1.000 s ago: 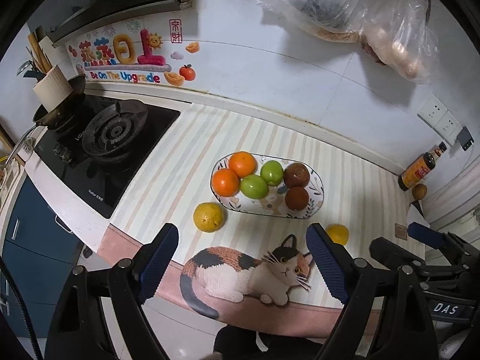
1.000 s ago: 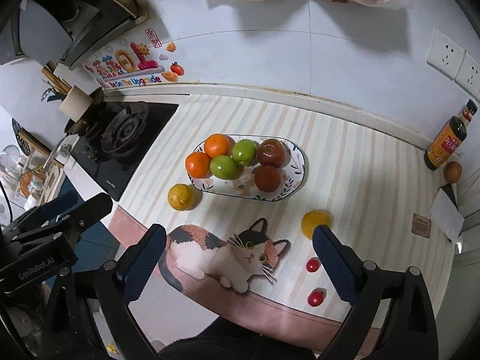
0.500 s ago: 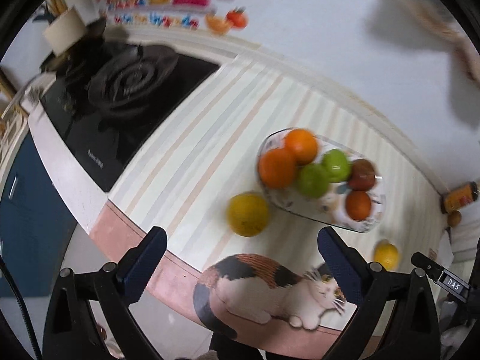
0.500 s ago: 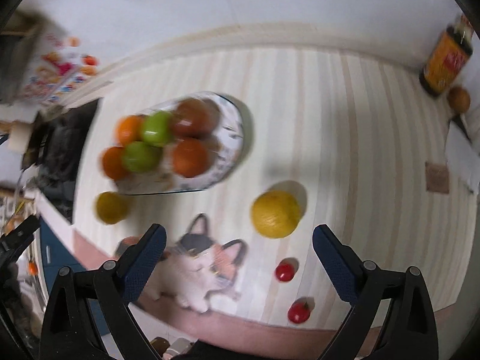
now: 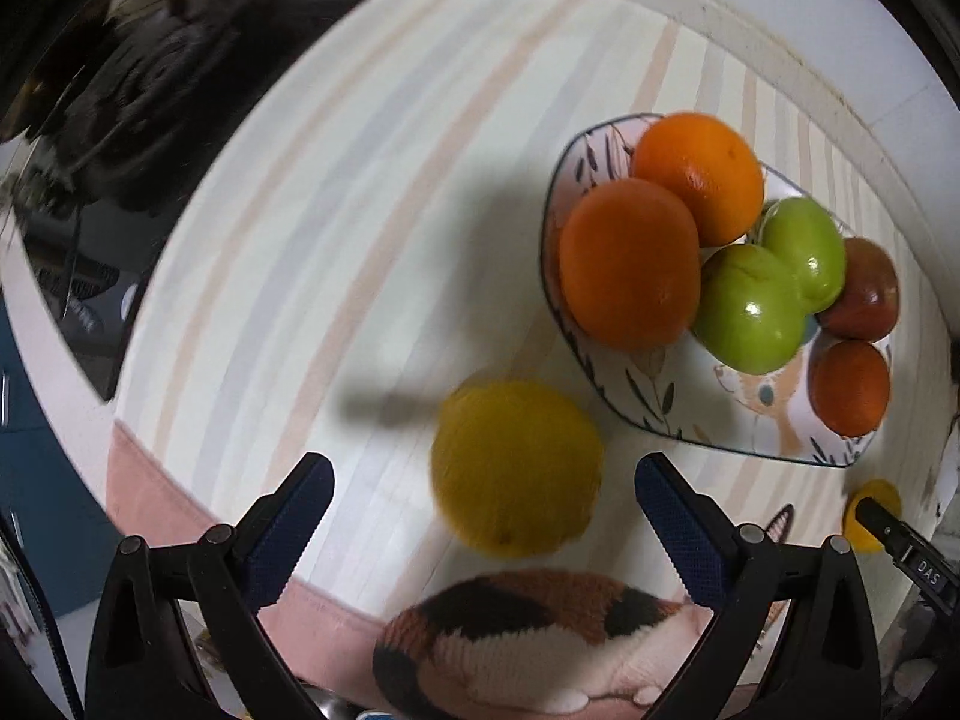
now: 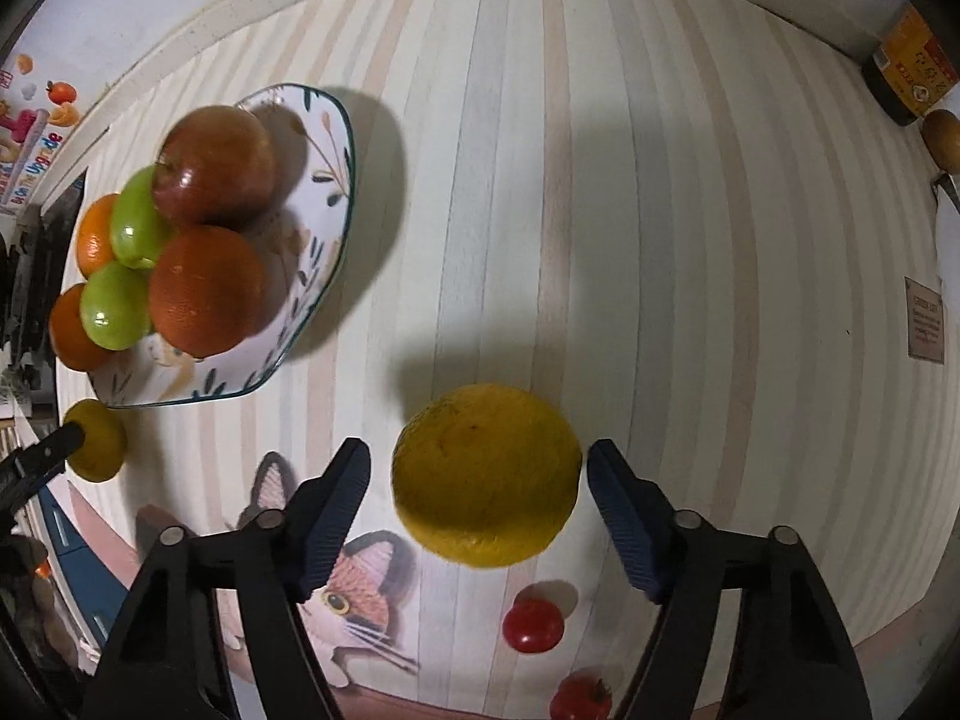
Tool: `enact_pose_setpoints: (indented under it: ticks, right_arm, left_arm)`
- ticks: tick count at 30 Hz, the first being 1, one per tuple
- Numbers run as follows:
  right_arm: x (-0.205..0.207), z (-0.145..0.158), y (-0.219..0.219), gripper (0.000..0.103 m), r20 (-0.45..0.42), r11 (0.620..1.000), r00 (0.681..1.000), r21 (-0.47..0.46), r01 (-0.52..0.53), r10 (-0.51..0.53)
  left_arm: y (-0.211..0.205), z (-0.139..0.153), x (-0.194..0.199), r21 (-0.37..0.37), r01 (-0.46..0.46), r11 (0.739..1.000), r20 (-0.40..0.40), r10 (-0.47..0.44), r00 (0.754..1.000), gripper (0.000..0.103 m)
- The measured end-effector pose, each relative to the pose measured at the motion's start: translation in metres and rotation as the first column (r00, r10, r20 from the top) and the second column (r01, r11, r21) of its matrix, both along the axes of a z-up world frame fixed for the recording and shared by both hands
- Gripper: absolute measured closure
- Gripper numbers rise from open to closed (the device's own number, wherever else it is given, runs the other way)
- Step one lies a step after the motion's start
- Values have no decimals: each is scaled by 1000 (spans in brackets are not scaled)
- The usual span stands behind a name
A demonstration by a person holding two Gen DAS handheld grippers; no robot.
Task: Organize fruits
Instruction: 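Grasp a yellow lemon with the left tool while the right tool reaches a yellow grapefruit, then carry the lemon with the left tool onto the plate while the right tool sets the grapefruit there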
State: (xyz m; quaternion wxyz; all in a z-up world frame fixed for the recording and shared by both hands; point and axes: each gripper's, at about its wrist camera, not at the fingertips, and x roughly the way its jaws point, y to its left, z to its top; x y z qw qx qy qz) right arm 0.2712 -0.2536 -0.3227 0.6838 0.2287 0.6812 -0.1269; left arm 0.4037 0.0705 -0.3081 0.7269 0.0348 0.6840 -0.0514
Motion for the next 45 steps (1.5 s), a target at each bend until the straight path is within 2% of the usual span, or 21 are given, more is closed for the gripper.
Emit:
enact_pose_setpoints:
  ticks: [1, 5, 6, 9, 16, 19, 20, 22, 30, 34, 38, 41, 45]
  right_arm:
    - [0, -2, -1, 38, -4, 1000, 1000, -5, -1, 1]
    - [0, -6, -3, 40, 7, 1000, 1000, -4, -7, 7]
    - [0, -7, -3, 40, 8, 1000, 1000, 0, -11, 11]
    - [-5, -6, 4, 40, 15, 999, 999, 34, -34, 33]
    - [-4, -9, 46, 40, 38, 984, 991, 115, -135, 131]
    - [-5, -16, 57, 40, 28, 981, 988, 121, -151, 149]
    - [-7, -17, 58, 40, 28, 981, 989, 126, -144, 142]
    - [-6, -17, 62, 40, 26, 982, 990, 130, -139, 137]
    - [-16, -2, 66, 40, 26, 977, 983, 109, -184, 183]
    - [-17, 4, 57, 40, 60, 980, 992, 159, -117, 109]
    - [-5, 14, 26, 40, 99, 972, 995, 234, -8, -16]
    - [16, 27, 5, 40, 141, 963, 986, 265, 51, -91]
    - [45, 40, -18, 40, 182, 965, 976, 252, 71, -119]
  left_arm:
    - [-3, -3, 1, 3, 12, 1000, 2, -12, 1000, 5]
    - [-12, -11, 0, 7, 58, 998, -7, -58, 998, 41]
    - [-13, -11, -2, -7, 59, 998, 0, -59, 998, 42]
    - [-17, -9, -10, 17, 74, 997, 14, -74, 997, 42]
    - [-36, -5, -60, -71, 89, 994, -27, -91, 995, 43]
    - [-46, -9, -79, -77, 100, 992, -39, -103, 994, 43]
    - [-50, -7, -85, -64, 112, 992, -21, -113, 993, 43]
    - [-55, -8, -91, -85, 108, 991, -38, -111, 993, 43]
    - [-79, 6, -104, -119, 112, 987, -28, -116, 993, 43]
    - [-86, 33, -103, -166, 119, 979, 11, -119, 993, 43]
    - [-98, 60, -78, -201, 133, 971, 56, -124, 991, 43]
    - [-105, 67, -58, -206, 135, 969, 77, -122, 990, 43]
    - [-118, 67, -31, -212, 142, 967, 75, -129, 989, 43]
